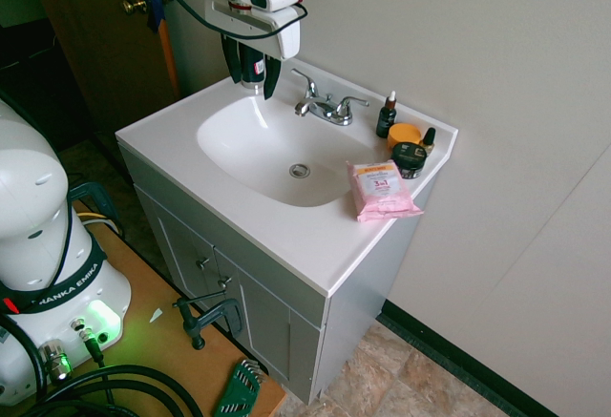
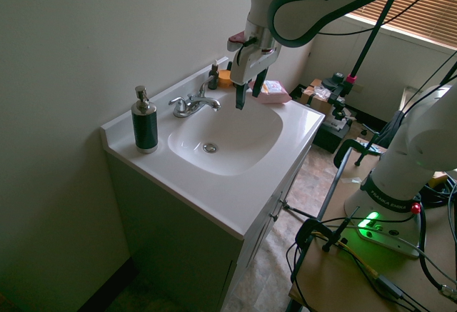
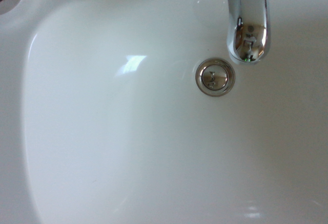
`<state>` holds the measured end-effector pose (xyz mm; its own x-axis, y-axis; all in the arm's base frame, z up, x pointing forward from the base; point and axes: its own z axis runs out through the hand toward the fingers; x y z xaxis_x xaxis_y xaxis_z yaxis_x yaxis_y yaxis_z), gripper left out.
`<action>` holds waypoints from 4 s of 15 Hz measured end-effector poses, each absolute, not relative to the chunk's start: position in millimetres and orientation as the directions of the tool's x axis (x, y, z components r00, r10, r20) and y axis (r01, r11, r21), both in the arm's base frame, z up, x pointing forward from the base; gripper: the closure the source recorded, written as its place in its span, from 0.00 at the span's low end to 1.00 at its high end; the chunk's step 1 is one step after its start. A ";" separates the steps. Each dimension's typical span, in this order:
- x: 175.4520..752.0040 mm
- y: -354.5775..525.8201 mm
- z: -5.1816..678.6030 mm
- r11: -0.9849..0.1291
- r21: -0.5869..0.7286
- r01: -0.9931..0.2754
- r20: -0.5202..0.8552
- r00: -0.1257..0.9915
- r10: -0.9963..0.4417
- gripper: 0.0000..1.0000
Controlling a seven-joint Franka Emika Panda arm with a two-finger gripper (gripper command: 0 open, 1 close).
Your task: Push the sanitizer
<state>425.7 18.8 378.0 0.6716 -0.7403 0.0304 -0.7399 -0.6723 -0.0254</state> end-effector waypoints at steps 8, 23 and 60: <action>478.9 82.9 431.4 -0.738 -0.064 -0.671 0.099 0.732 -0.674 0.00; 618.3 234.8 484.7 -0.820 -0.022 -0.572 0.114 0.813 -0.571 1.00; 558.5 122.4 475.5 -0.734 -0.051 -0.678 0.055 0.732 -0.679 0.00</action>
<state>558.5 122.4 475.5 0.7316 -0.6795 0.0554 -0.6776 -0.7337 -0.0512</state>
